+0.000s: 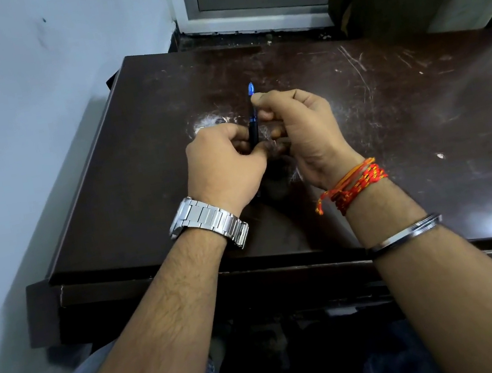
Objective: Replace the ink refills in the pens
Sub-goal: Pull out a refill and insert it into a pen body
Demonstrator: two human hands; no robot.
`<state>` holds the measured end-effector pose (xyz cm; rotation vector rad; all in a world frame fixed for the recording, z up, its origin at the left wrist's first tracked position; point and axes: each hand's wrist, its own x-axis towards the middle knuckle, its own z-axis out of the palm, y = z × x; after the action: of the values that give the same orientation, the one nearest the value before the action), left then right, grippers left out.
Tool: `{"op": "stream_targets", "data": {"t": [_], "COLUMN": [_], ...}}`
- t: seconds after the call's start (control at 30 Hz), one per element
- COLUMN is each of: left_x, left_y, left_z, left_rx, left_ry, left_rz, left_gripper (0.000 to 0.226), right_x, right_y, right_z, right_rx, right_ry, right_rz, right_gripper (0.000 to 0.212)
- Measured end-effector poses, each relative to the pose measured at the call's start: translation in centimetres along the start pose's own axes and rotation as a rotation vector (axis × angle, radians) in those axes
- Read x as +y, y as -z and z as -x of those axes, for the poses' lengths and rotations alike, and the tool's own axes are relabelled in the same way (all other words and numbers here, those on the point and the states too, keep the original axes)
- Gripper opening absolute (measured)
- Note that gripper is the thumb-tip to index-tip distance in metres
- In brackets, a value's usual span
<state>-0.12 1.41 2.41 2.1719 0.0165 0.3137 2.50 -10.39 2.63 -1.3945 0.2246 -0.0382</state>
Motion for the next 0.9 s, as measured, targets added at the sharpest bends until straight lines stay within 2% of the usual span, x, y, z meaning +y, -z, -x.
{"op": "stream_targets", "data": {"t": [0.07,0.27,0.4,0.6,0.73,0.9], "left_x": [-0.07,0.05,0.24,0.23,0.08,0.19], "left_y": [-0.01,-0.06,-0.25,-0.32,-0.26,-0.44], "left_z": [-0.02,0.14,0.2,0.03,0.0,-0.08], "left_rx": [0.005,0.024,0.035,0.029,0.061,0.059], "left_ry": [-0.004,-0.013,0.004,0.052,0.078,0.073], "left_rz": [-0.006,0.02,0.034,0.043,0.068,0.074], "left_gripper": [0.013,0.019,0.022,0.011,0.029,0.012], "right_x": [-0.05,0.17,0.21,0.11,0.05,0.1], "right_y": [-0.11,-0.21,-0.13,-0.1,-0.26,-0.41], "right_z": [0.09,0.32,0.16,0.16,0.28,0.31], "right_rx": [-0.013,0.007,0.012,-0.024,-0.017,-0.033], "right_ry": [-0.014,0.016,0.011,-0.001,-0.014,-0.025], "right_rz": [-0.002,-0.067,-0.093,-0.115,-0.116,-0.121], "right_gripper": [0.009,0.027,0.021,0.016,0.016,0.016]}}
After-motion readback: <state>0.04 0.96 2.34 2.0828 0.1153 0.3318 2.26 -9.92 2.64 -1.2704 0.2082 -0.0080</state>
